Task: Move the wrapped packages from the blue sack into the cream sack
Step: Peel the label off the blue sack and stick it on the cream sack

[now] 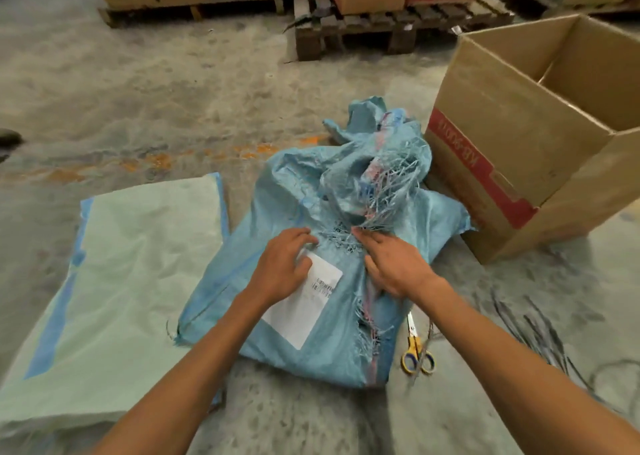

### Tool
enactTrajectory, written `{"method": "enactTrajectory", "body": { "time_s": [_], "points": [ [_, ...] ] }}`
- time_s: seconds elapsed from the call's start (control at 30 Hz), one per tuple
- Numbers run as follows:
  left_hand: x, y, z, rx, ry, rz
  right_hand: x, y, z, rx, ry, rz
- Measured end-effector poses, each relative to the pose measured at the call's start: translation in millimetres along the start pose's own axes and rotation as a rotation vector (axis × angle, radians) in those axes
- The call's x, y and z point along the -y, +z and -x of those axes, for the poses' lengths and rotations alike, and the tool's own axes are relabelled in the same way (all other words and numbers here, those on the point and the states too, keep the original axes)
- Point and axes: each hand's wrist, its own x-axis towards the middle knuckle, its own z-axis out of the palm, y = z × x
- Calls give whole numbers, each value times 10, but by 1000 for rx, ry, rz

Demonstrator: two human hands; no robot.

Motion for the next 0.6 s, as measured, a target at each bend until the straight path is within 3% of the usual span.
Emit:
{"method": "enactTrajectory", "body": {
  "time_s": [0.1,0.27,0.6],
  "points": [
    [8,-28,-3,32,64,-41,122,19,-35,7,40,-54],
    [63,-66,129,53,169,-116,211,236,7,-27,-6,108],
    [-92,-142,134,43,258,-226,250,263,26,-19,23,119]
  ]
}}
